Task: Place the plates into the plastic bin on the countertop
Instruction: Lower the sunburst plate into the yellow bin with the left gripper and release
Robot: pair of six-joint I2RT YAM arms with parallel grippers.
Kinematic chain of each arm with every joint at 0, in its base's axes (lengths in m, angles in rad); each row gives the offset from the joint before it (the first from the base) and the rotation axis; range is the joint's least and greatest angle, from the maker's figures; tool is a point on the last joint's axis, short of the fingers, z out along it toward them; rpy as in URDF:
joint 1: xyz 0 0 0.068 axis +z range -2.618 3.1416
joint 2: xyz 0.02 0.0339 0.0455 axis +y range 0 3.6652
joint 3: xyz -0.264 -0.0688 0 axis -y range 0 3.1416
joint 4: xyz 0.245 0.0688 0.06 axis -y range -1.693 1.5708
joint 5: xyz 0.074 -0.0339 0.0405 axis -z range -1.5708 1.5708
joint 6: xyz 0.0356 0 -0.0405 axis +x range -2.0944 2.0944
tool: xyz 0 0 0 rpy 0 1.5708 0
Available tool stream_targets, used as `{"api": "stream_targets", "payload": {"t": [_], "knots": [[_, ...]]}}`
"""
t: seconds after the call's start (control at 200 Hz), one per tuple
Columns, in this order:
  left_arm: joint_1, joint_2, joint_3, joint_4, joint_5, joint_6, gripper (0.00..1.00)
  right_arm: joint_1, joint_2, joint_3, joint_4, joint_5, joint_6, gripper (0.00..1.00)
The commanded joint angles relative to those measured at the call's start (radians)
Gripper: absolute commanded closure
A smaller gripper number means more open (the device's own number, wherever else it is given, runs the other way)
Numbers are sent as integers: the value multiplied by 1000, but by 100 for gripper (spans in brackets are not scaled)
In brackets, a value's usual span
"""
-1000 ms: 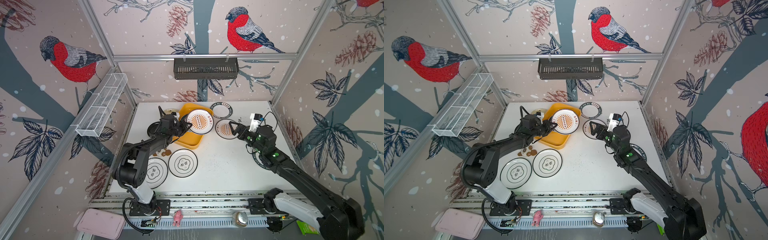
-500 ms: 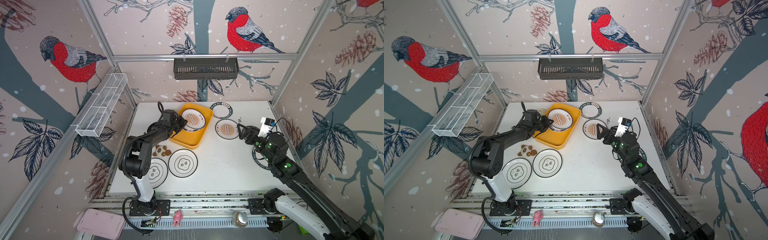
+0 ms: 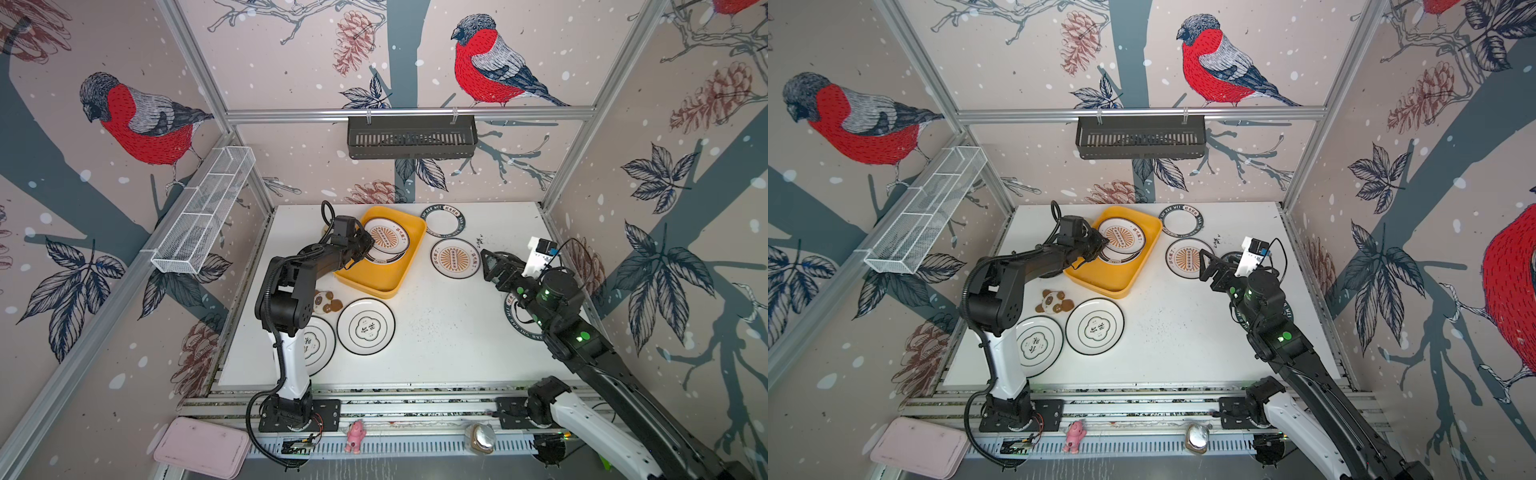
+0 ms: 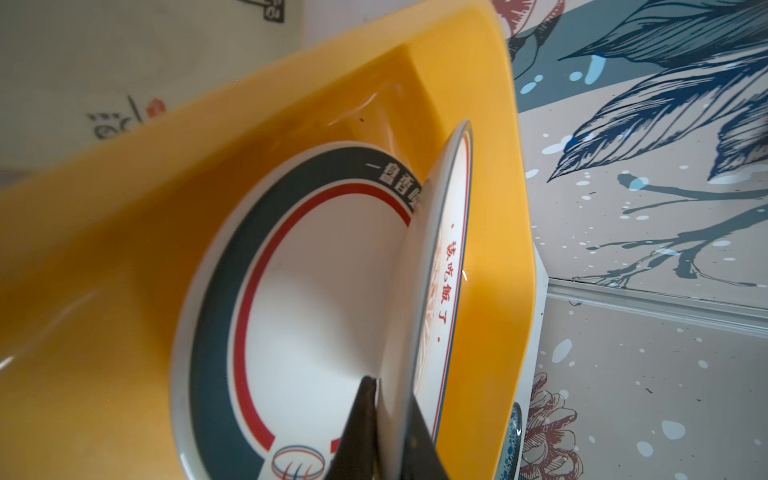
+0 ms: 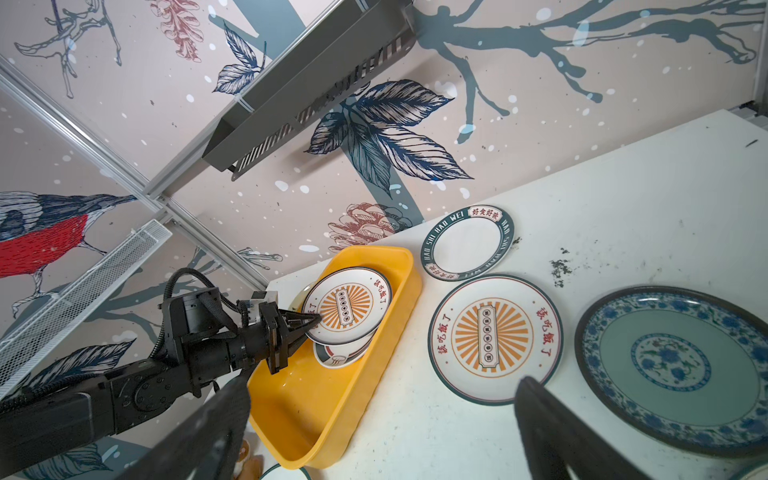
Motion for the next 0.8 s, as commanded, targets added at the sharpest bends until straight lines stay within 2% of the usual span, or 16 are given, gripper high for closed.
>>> {"api": "stream_targets", "payload": {"t": [0.0, 0.09, 0.3, 0.405, 0.445, 0.54, 0.675, 0.791], "knots": [[-1, 4, 2, 23, -10, -27, 89, -10, -2, 2, -1, 4, -6, 0], [0, 9, -3, 18, -10, -30, 88, -25, 2, 4, -1, -3, -6, 0], [-1, 4, -23, 9, -18, -31, 66, -55, 18, 2, -3, -21, 9, 0], [-3, 1, -26, -5, -27, -14, 55, -62, 20, -2, -4, -22, 18, 0], [-3, 1, -22, -19, -31, -7, 42, -65, 22, -4, -4, -14, 22, 0], [-4, -2, -20, -55, -36, 9, 30, -65, 21, -5, -12, 27, 34, 0], [-7, -16, -17, -107, -58, 39, 22, -67, 28, -4, -31, 62, 45, 0], [-12, -18, 17, -168, -75, 83, 20, -66, 34, -5, -43, 62, 57, 0]]}}
